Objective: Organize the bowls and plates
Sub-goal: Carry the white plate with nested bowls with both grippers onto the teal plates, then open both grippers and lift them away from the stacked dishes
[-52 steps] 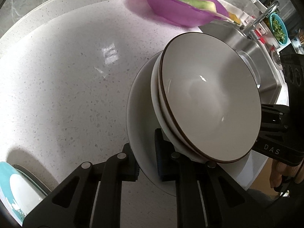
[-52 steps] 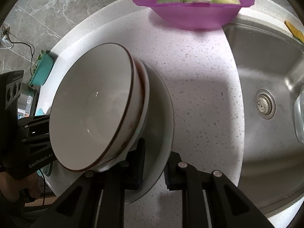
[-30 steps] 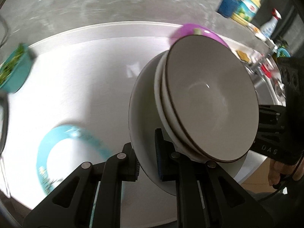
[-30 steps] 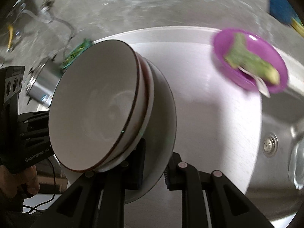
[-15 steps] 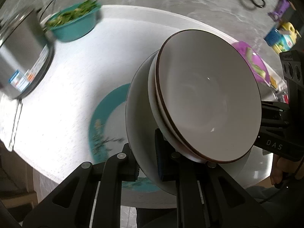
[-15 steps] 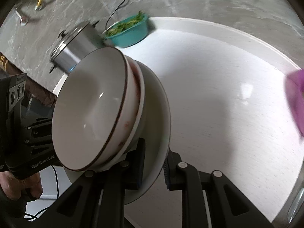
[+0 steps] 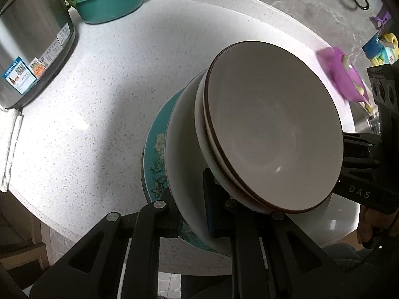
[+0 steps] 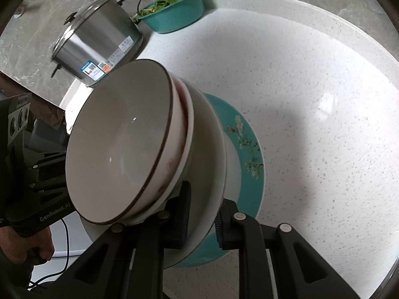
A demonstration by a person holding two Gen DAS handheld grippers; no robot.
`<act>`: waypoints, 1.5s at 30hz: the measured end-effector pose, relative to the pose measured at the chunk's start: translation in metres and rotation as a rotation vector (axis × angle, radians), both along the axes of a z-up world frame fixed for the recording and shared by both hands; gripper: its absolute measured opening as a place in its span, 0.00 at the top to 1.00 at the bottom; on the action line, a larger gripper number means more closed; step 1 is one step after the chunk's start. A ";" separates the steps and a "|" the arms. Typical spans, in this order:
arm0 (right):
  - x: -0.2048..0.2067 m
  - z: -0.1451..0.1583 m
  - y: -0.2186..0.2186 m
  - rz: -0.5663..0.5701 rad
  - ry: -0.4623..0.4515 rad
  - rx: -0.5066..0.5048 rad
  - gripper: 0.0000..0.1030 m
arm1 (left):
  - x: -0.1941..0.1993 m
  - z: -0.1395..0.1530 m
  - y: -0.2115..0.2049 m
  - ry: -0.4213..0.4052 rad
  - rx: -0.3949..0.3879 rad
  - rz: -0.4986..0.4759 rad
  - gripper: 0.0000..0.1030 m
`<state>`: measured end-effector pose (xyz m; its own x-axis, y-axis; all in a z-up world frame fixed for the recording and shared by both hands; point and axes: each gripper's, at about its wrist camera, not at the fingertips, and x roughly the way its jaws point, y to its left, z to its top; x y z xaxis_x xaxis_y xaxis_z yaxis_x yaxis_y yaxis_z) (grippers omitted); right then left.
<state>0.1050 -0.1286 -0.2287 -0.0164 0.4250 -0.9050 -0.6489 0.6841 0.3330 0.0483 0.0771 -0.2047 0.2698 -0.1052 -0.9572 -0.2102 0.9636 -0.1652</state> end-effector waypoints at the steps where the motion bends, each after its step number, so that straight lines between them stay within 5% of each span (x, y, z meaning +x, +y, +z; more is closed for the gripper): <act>1: 0.000 -0.002 0.001 -0.001 0.001 -0.004 0.82 | -0.001 -0.003 0.001 0.001 -0.003 0.000 0.88; 20: -0.001 -0.021 0.004 -0.024 -0.009 -0.032 0.82 | 0.011 -0.037 0.005 0.015 -0.024 -0.015 0.88; 32: -0.003 -0.017 0.005 -0.040 -0.040 -0.037 0.78 | 0.006 -0.027 0.013 -0.029 -0.029 0.004 0.86; 39: -0.003 -0.010 -0.003 -0.087 -0.053 -0.037 0.73 | -0.003 -0.007 0.030 -0.053 -0.017 0.011 0.50; 45: -0.011 0.013 -0.030 -0.197 -0.073 -0.004 0.50 | -0.019 0.019 0.049 -0.082 -0.057 -0.020 0.21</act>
